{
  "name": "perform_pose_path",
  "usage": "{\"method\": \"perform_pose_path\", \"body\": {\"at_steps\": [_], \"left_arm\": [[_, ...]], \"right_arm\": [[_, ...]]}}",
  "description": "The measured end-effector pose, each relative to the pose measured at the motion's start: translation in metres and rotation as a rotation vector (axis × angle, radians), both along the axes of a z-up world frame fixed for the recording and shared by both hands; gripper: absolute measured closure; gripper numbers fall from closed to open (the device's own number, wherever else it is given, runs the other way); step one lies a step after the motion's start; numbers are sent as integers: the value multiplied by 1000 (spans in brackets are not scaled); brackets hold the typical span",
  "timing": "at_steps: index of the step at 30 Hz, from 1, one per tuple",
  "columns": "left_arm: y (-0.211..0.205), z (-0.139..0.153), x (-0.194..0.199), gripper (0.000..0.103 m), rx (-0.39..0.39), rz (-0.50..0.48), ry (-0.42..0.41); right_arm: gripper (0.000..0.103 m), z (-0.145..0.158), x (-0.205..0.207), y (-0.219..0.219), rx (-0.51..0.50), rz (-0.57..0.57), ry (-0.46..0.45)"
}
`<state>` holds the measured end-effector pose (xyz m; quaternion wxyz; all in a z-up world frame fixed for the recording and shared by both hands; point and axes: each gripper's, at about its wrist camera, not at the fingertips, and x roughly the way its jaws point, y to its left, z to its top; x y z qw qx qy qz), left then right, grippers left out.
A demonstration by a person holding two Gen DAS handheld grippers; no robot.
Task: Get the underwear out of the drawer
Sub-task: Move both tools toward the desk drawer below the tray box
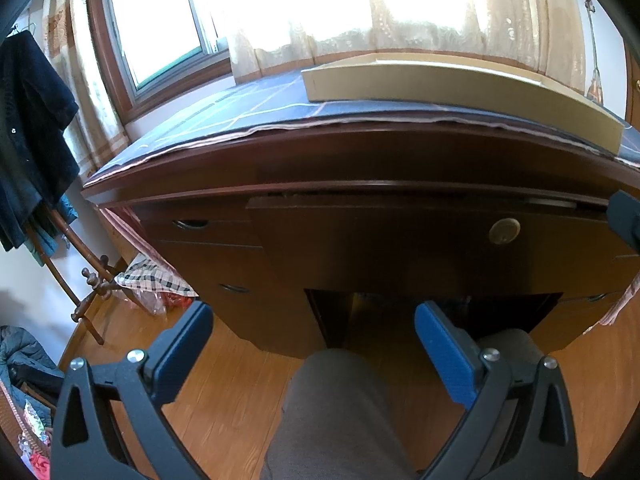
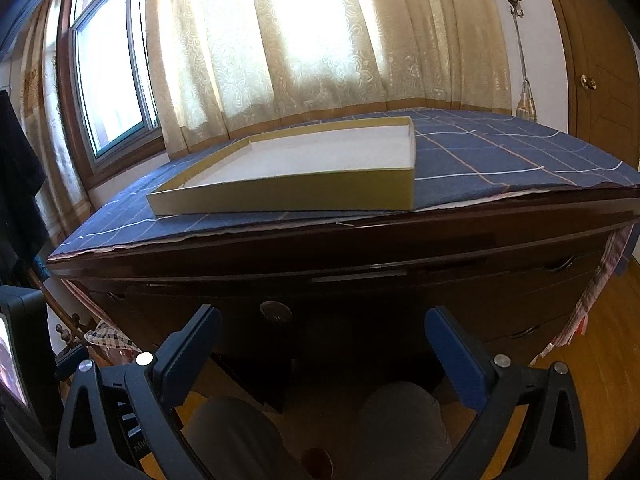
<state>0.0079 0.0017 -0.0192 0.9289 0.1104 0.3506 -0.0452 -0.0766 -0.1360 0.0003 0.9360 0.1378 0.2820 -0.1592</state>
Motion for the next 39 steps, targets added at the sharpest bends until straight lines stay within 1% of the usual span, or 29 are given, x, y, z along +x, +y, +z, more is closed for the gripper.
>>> {"method": "perform_pose_path", "body": {"at_steps": [10,16,20,22,25,29,32,35,39], "left_arm": [[-4,-6,4,1,14,-6,17],[-7,-10,5,1,25,-11,14],[-9,-13,9,1,36,-11,17],[-11,-15,12,1,40,-14,14],[-12,-14,12,1,40,-25,-22],[-14,-12,15,1,41,-37,-86],[-16,-11,19,1,27,-50,-128],[-15,-8,23,1,19,-46,-149],[-13,-4,33,1,-30,-34,-147]], "right_arm": [[0,-9,5,-5,17,-3,32],[0,-11,7,-9,1,-13,28],[0,-19,14,-14,23,-12,62],[0,-22,18,-16,18,-11,68],[0,-25,20,-19,-10,-15,64],[0,-31,24,-28,5,-16,68],[0,-32,27,-28,-25,-4,56],[1,-32,33,-33,-31,2,50],[0,-34,39,-40,-25,2,58]]}}
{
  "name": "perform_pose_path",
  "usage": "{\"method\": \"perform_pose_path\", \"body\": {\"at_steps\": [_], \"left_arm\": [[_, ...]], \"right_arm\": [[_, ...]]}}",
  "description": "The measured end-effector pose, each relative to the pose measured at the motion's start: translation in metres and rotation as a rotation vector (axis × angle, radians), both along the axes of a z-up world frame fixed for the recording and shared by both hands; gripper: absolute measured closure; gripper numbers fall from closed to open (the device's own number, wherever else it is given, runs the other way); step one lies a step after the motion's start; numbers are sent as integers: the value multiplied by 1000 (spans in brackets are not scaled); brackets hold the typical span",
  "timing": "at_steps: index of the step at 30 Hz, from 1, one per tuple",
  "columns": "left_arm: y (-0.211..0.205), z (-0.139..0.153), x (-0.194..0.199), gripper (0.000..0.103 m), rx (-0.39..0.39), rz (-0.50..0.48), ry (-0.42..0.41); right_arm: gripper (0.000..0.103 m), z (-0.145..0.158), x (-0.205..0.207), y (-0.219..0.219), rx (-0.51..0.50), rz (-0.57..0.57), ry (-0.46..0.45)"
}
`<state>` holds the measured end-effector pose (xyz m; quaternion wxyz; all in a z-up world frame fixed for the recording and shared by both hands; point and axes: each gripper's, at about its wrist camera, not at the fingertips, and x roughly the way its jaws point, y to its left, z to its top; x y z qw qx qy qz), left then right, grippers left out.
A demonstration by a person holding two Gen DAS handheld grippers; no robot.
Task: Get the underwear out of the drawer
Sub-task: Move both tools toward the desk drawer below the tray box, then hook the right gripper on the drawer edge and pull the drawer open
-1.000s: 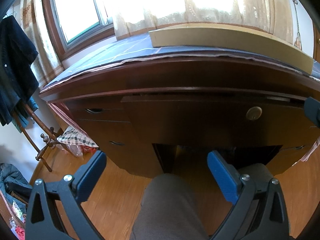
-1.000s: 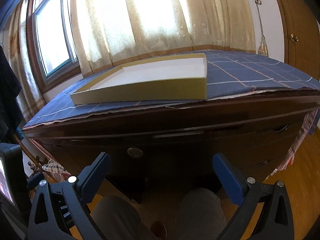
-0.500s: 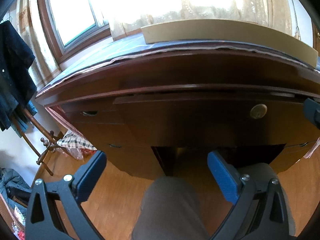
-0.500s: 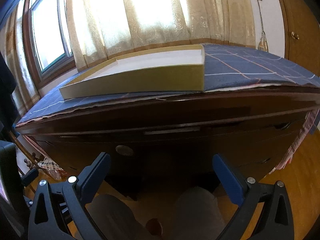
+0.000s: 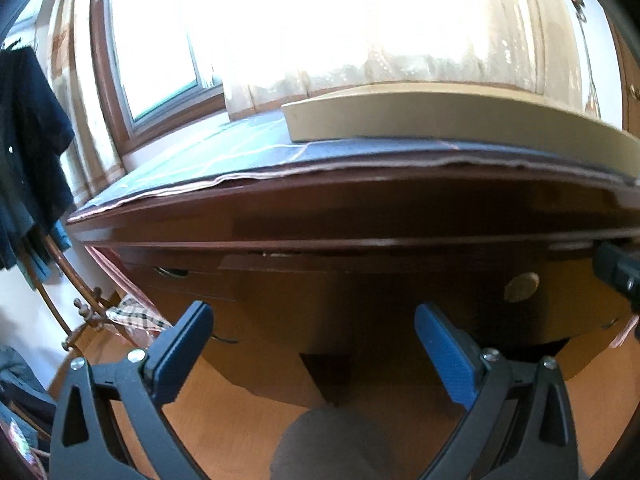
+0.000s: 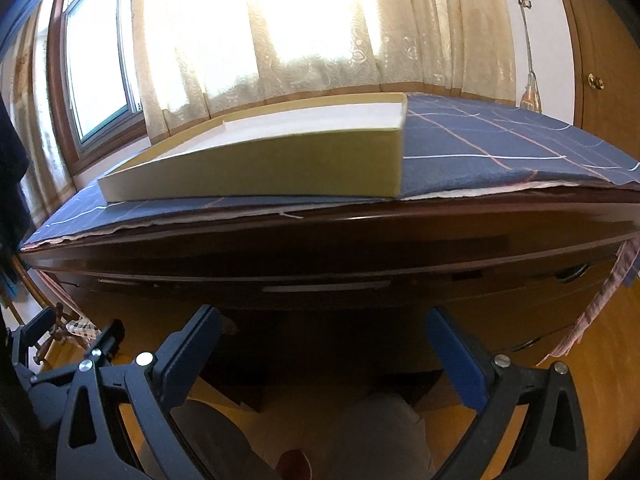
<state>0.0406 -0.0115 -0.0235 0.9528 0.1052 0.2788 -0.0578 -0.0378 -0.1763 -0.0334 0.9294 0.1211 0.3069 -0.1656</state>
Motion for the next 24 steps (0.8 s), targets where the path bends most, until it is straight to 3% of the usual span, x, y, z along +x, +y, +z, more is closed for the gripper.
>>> {"method": "perform_pose_path", "body": {"at_steps": [8,24], "left_arm": [[1,5,12,1,-47,28,-30],[-1,0,23,2,-66,47,-73]], "right_arm": [[1,1,11,0,-48,16,0],[0,-9,29,-3,-59,5,21]]}}
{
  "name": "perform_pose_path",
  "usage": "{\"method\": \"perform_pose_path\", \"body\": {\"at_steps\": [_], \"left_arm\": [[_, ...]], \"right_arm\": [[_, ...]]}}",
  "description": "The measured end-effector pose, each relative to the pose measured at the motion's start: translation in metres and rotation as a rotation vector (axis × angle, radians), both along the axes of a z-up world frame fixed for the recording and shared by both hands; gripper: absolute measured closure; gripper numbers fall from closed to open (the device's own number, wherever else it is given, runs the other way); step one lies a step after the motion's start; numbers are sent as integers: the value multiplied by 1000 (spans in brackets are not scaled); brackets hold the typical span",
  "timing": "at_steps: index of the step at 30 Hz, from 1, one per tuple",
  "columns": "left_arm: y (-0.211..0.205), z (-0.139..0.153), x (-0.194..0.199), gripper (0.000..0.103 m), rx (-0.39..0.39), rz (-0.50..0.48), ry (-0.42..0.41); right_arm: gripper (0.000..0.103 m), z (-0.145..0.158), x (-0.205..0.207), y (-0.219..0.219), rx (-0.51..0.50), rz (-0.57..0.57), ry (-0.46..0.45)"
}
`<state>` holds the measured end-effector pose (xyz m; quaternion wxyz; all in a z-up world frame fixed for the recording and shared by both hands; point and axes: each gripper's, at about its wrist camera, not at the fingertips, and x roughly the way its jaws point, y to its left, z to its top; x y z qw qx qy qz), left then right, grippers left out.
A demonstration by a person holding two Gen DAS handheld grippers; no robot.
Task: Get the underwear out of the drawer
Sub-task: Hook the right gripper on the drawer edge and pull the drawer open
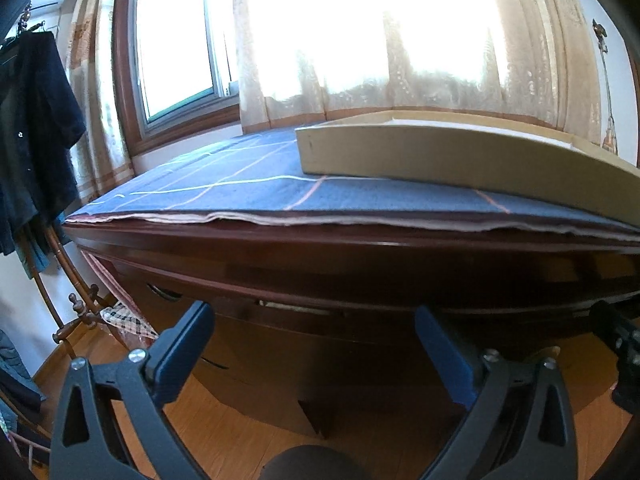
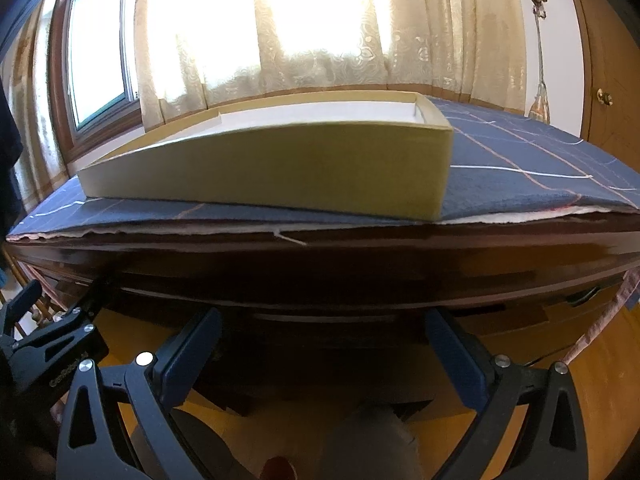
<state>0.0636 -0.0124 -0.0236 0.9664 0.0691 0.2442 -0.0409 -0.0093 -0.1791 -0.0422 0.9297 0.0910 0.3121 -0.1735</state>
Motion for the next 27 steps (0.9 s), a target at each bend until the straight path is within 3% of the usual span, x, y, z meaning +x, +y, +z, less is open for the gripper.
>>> {"method": "perform_pose_path", "body": {"at_steps": [12,18,27], "left_arm": [[-3,-5,-4,0,11,31,-30],[-1,-7,-3,0,-4,22,-27],[-5,-6,-3,0,25,26,-12]], "right_arm": [[1,-3,6,13,-63,-19,49],[0,0,12,5,-30,-37,56],[0,4,26,1,12,11,195]]}}
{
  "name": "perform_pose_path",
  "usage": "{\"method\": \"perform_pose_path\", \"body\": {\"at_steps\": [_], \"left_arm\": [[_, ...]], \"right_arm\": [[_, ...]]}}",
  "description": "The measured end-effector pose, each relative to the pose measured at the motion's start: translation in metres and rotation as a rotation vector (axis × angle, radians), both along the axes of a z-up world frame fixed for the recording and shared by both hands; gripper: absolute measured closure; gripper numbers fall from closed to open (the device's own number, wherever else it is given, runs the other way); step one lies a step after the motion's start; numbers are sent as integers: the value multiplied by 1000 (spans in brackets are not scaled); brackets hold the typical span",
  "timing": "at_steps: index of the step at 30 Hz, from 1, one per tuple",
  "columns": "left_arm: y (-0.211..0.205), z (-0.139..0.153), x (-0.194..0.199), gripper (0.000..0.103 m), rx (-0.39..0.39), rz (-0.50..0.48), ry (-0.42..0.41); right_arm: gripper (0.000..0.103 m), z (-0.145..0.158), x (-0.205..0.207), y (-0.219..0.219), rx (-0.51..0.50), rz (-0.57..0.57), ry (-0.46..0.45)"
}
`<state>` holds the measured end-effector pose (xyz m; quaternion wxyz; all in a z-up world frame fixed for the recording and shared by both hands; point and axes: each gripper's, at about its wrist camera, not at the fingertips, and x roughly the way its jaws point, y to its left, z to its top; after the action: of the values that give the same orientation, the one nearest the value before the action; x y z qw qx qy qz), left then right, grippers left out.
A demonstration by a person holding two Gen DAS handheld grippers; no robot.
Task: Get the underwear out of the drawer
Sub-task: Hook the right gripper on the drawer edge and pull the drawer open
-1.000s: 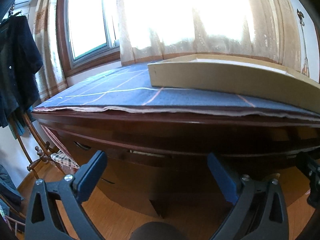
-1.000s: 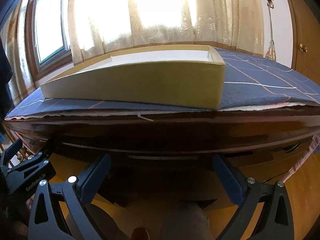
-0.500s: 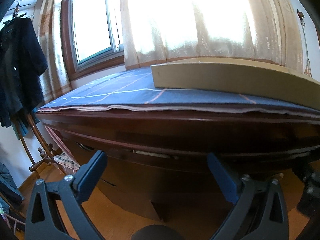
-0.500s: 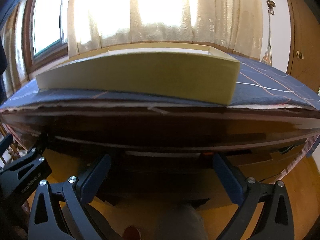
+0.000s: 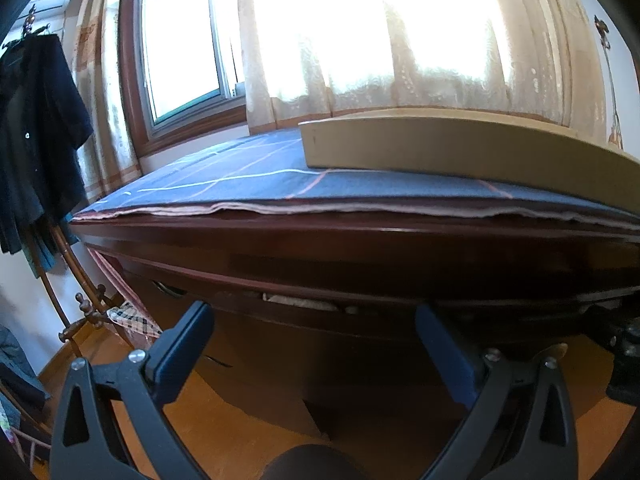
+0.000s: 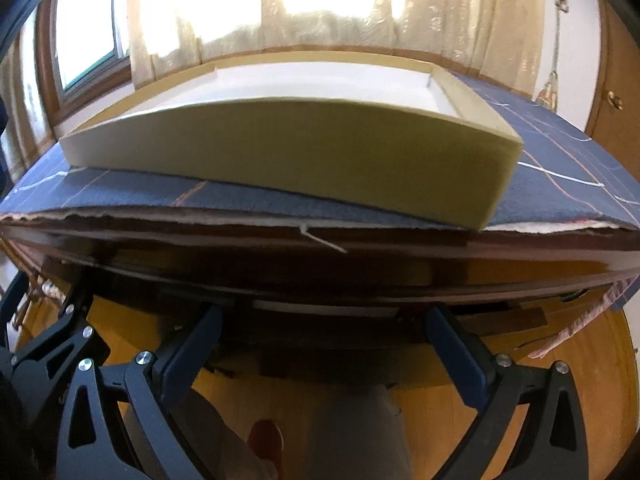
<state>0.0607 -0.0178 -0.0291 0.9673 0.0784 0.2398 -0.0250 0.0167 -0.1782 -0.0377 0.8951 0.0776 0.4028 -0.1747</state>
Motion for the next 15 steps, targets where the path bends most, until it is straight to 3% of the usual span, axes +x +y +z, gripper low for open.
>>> {"method": "perform_pose_path", "body": {"at_steps": [8,11,12,13,15], "left_arm": [[3,0,-8,0,8,-9,-1],[4,0,-11,1,12,-15,-3],[3,1,-13,2,21,-27,-7],[2,1,-14,4,35,-32,-16],[5,4,-18,5,26,-32,-54]], "right_arm": [[0,0,-7,5,5,17,40],[2,-11,-9,25,-108,37,99],[15,-13,-18,19,26,48,63],[21,-14,-28,10,166,58,6],[22,-12,-32,8,133,49,-16]]}}
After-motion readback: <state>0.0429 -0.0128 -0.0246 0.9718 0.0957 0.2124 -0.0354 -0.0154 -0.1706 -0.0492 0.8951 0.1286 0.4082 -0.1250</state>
